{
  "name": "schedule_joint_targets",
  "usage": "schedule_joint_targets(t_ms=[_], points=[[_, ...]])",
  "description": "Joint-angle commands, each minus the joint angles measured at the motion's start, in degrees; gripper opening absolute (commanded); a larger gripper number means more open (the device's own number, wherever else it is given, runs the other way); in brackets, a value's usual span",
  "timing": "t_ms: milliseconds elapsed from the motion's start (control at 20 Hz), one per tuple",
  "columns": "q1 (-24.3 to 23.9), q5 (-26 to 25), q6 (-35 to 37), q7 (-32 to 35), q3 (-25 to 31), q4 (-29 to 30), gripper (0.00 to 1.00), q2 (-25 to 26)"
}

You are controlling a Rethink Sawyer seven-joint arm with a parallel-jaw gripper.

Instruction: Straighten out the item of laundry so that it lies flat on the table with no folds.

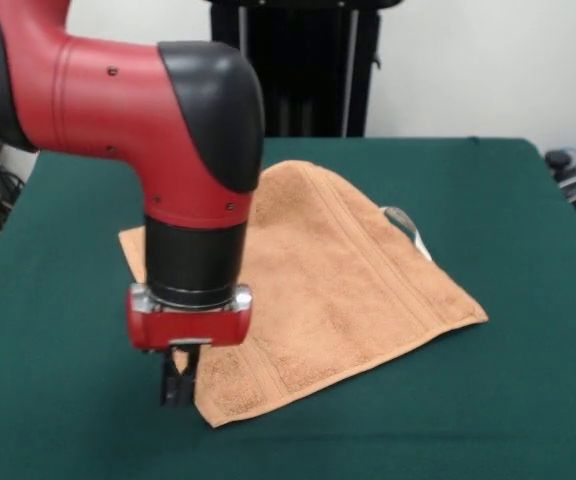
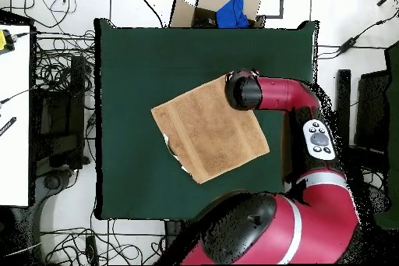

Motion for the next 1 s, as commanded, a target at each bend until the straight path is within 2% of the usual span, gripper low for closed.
schedule_joint_targets(t_ms=[50,400,1000], points=[[-0.9,-3.1,-1.5,0.7,0.2,-2.5,0.00,2.6],[0.8,-2.5,-3.3,6.5,-2.8,5.3,0.00,0.2],[0.3,-1.5,-4.7,8.3,-2.7,10.2,0.00,0.5]])
